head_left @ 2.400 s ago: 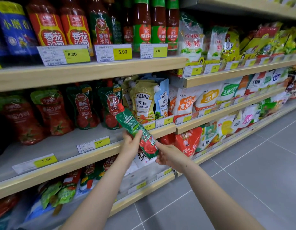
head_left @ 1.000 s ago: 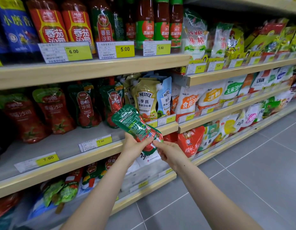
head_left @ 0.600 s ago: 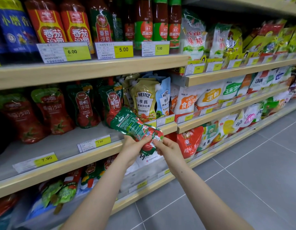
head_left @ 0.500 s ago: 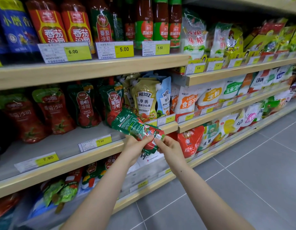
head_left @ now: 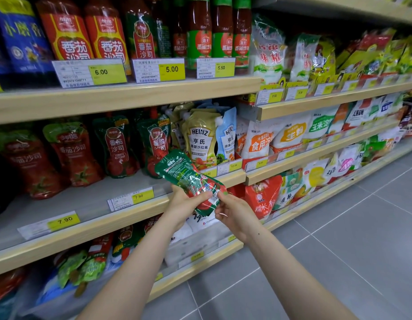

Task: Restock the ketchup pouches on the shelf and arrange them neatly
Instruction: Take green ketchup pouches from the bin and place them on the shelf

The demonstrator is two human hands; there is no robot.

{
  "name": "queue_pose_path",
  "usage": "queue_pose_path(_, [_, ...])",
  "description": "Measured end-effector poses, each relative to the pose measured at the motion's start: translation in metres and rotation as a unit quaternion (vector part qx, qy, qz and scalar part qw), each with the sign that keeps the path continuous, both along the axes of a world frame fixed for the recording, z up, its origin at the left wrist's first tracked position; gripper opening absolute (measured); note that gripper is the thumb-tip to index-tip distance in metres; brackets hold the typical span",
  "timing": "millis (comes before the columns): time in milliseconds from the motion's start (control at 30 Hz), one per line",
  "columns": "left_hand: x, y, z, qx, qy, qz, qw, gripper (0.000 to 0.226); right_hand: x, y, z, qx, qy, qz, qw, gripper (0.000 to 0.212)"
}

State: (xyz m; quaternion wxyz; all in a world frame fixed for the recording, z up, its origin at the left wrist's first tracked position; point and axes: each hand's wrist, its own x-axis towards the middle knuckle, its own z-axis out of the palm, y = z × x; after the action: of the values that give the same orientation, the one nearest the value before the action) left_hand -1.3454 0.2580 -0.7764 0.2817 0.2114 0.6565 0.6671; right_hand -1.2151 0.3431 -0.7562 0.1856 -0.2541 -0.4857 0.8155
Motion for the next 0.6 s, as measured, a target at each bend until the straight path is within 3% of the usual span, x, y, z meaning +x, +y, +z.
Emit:
queue_pose_path(100, [-0.002,-0.003,-0.001,-0.018,0.013,-0.013,1.0,0.093,0.002,0.004,0.004,-0.054,-0.012,-0.034,0.998,0.02])
queue_pose_path(333, [-0.004,-0.009,-0.006,-0.018,0.061,-0.024,0.998,0.086,0.002,0.007,-0.001,-0.105,-0.065,0.024,0.992,0.017])
queue_pose_path(433, [-0.002,-0.012,-0.003,-0.067,0.128,-0.016,0.989,0.087,0.007,0.018,-0.001,0.067,-0.167,0.033,0.983,0.027])
queue_pose_path(500, [0.002,-0.012,-0.001,-0.089,0.175,-0.026,0.98,0.087,0.009,0.028,0.004,0.225,-0.222,0.021,0.949,0.035])
queue_pose_path(533, [0.003,-0.011,0.0,-0.093,0.197,-0.036,0.975,0.087,0.008,0.032,0.008,0.285,-0.207,0.02,0.936,0.034])
queue_pose_path(600, [0.009,-0.006,0.003,-0.098,0.246,-0.06,0.962,0.089,0.001,0.032,0.024,0.312,-0.134,0.051,0.939,0.039])
